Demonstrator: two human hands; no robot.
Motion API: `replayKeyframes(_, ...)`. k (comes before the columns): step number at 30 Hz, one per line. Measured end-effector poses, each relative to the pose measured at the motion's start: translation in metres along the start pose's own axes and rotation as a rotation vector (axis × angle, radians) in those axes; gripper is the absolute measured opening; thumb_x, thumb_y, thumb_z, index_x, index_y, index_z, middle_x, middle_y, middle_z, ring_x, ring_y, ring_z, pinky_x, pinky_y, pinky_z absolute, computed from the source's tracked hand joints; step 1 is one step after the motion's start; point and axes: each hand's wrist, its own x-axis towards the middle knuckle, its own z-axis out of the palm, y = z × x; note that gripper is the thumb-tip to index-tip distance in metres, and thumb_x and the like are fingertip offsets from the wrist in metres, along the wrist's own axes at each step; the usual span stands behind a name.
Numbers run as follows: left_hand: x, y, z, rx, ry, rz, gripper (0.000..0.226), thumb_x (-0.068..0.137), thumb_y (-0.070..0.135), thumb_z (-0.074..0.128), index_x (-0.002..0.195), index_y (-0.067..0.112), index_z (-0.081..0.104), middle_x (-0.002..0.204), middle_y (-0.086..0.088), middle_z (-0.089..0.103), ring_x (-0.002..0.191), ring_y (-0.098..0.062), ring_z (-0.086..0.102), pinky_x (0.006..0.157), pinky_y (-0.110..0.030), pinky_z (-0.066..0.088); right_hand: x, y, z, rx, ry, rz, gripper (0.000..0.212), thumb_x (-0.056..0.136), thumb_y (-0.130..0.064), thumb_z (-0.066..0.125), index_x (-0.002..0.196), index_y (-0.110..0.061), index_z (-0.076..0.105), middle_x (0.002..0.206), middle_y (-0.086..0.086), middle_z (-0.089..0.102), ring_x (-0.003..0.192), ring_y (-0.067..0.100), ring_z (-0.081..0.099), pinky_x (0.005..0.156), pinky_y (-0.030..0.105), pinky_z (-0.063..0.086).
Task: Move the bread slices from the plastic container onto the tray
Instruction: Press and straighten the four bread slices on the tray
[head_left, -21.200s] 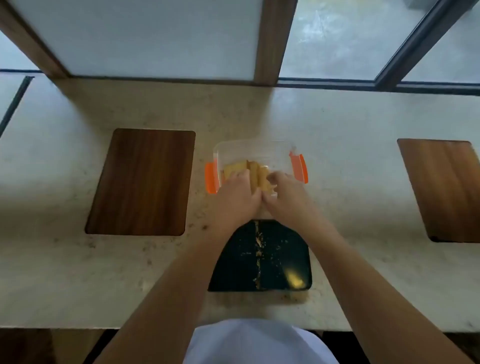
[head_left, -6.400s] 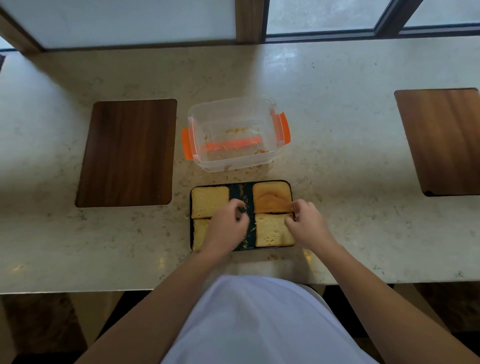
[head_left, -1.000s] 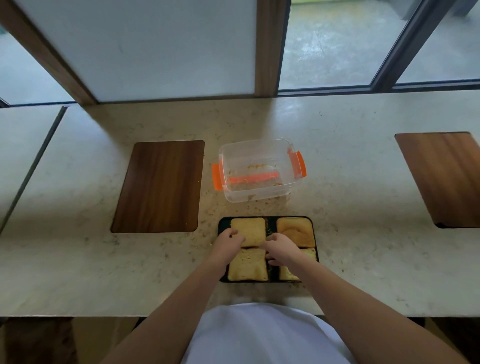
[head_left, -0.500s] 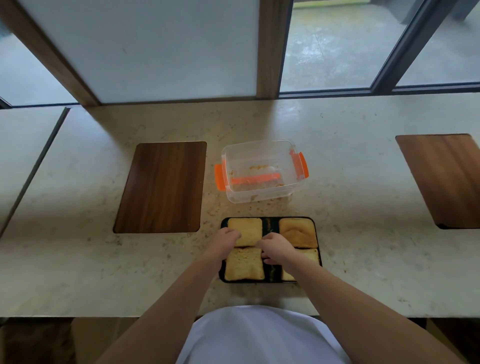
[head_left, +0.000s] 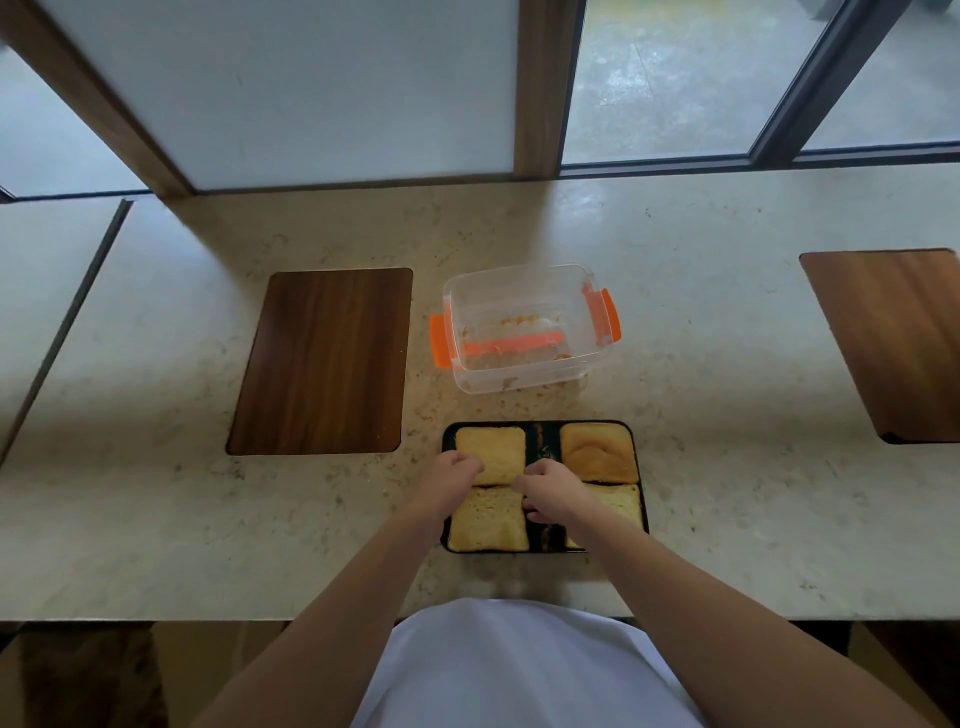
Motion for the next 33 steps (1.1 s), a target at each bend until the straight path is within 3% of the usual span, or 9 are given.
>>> replayKeyframes(6, -0.007, 0.006, 0.0, -0.02, 0.027, 0.001, 0.022, 0.095, 0.027, 0.054, 0.115, 0.018, 0.056, 0.101, 0.005, 0.053, 0.1, -0.018, 0.052, 0.084, -0.038, 0.046, 0.003, -0.001, -0.003, 0.007, -0.003, -0.003, 0.055, 0.095, -0.029, 0.062, 0.144, -0.012, 0.046, 0.122, 0.005, 0.058, 0.106, 0.019, 0.061, 0.081, 0.03, 0.059)
replayKeyframes(10, -0.018, 0.007, 0.004, 0.3, 0.274, 0.295, 0.03, 0.091, 0.028, 0.055, 0.12, 0.018, 0.057, 0.112, 0.003, 0.055, 0.089, -0.012, 0.056, 0.07, -0.029, 0.044, 0.003, 0.005, -0.008, -0.041, 0.055, -0.021, 0.051, 0.094, -0.032, 0.061, 0.14, -0.014, 0.049, 0.113, 0.002, 0.061, 0.099, 0.017, 0.062, 0.079, 0.034, 0.059)
replayKeyframes(12, -0.023, 0.014, 0.015, 0.316, 0.257, 0.376, 0.032, 0.088, 0.029, 0.054, 0.119, 0.022, 0.057, 0.117, 0.003, 0.051, 0.087, -0.008, 0.055, 0.066, -0.026, 0.041, 0.002, 0.012, -0.021, -0.093, 0.162, -0.082, 0.052, 0.093, -0.031, 0.062, 0.14, -0.013, 0.049, 0.119, 0.004, 0.063, 0.103, 0.018, 0.062, 0.084, 0.036, 0.058)
replayKeyframes(15, -0.026, 0.028, 0.042, 0.253, 0.084, 0.328, 0.034, 0.09, 0.033, 0.054, 0.122, 0.023, 0.056, 0.124, 0.003, 0.051, 0.095, -0.007, 0.054, 0.07, -0.025, 0.04, 0.001, 0.024, -0.052, -0.213, 0.366, -0.132, 0.048, 0.091, -0.026, 0.059, 0.136, -0.01, 0.053, 0.132, 0.01, 0.058, 0.119, 0.025, 0.053, 0.094, 0.041, 0.051)
replayKeyframes(18, -0.024, 0.038, 0.07, 0.174, 0.028, 0.304, 0.037, 0.093, 0.03, 0.053, 0.128, 0.02, 0.056, 0.128, -0.001, 0.057, 0.105, -0.013, 0.054, 0.075, -0.026, 0.042, -0.001, 0.033, -0.076, -0.287, 0.479, -0.094, 0.046, 0.088, -0.026, 0.056, 0.133, -0.013, 0.054, 0.133, 0.013, 0.052, 0.126, 0.03, 0.042, 0.101, 0.048, 0.044)
replayKeyframes(22, -0.015, 0.05, 0.096, 0.151, 0.043, 0.232, 0.045, 0.095, 0.028, 0.052, 0.138, 0.016, 0.052, 0.131, -0.003, 0.058, 0.095, -0.01, 0.056, 0.069, -0.024, 0.043, -0.001, 0.037, -0.09, -0.256, 0.414, -0.046, 0.056, 0.09, -0.029, 0.057, 0.142, -0.01, 0.047, 0.142, 0.016, 0.045, 0.132, 0.033, 0.04, 0.108, 0.049, 0.041)
replayKeyframes(26, -0.004, 0.056, 0.107, 0.205, 0.007, 0.124, 0.055, 0.094, 0.033, 0.05, 0.145, 0.014, 0.043, 0.138, -0.006, 0.054, 0.115, -0.022, 0.056, 0.085, -0.035, 0.049, 0.002, 0.037, -0.094, -0.208, 0.388, -0.017, 0.061, 0.089, -0.031, 0.058, 0.144, -0.007, 0.044, 0.142, 0.017, 0.044, 0.131, 0.035, 0.043, 0.108, 0.049, 0.042)
replayKeyframes(28, -0.002, 0.057, 0.109, 0.228, -0.01, 0.092, 0.057, 0.094, 0.035, 0.049, 0.146, 0.014, 0.041, 0.134, -0.008, 0.056, 0.114, -0.026, 0.058, 0.09, -0.041, 0.052, 0.003, 0.037, -0.095, -0.179, 0.389, -0.003, 0.062, 0.088, -0.031, 0.059, 0.143, -0.005, 0.044, 0.142, 0.018, 0.045, 0.13, 0.035, 0.044, 0.107, 0.049, 0.042)
replayKeyframes(33, 0.002, 0.061, 0.116, 0.249, -0.002, 0.092, 0.05, 0.094, 0.032, 0.049, 0.141, 0.014, 0.048, 0.136, -0.005, 0.056, 0.115, -0.022, 0.055, 0.087, -0.036, 0.046, 0.004, 0.034, -0.097, -0.134, 0.378, 0.019, 0.065, 0.086, -0.033, 0.06, 0.142, -0.004, 0.045, 0.141, 0.018, 0.045, 0.127, 0.036, 0.047, 0.106, 0.05, 0.044)
